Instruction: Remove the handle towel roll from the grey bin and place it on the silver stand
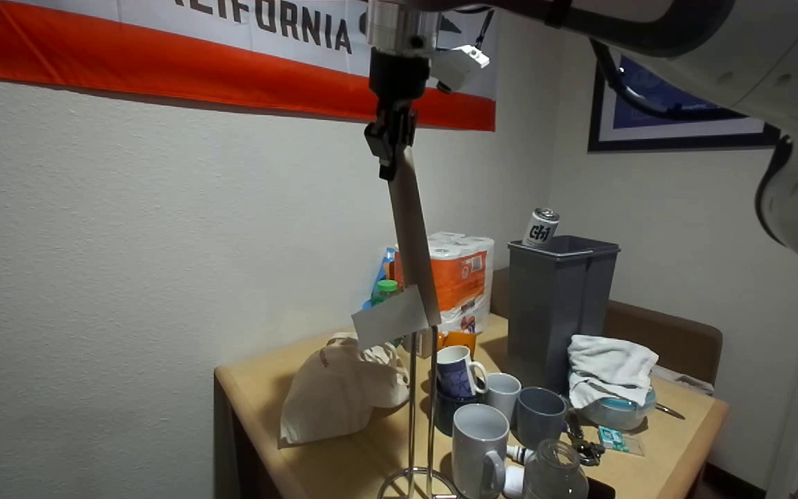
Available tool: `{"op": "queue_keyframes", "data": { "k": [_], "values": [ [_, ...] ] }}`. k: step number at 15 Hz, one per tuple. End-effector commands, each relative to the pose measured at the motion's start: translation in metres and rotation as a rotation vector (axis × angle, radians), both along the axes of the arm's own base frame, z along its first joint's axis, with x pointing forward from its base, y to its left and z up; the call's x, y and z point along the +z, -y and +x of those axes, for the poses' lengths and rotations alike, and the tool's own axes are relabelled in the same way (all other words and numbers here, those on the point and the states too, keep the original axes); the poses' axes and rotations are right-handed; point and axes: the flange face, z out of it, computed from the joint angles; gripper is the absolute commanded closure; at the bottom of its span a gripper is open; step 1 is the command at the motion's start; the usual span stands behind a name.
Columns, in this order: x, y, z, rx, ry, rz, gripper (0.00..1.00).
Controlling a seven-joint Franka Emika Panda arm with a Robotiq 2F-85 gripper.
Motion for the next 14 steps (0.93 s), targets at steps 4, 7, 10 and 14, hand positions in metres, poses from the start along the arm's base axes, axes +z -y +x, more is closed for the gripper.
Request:
{"op": "queue_keyframes", "data": {
  "k": [4,7,10,14],
  "values": [
    [0.0011,-0.0026,-0.0074,-0.038,-0.014,-0.035,0.99],
    [0.0022,-0.0057,-0.0078,-0.045,0.006,-0.051,0.99],
    [0.0027,-0.0078,-0.0089,-0.054,0.014,-0.061,0.99],
    [0.0024,-0.0087,-0.0111,-0.051,0.000,-0.059,0.99]
  ]
}}
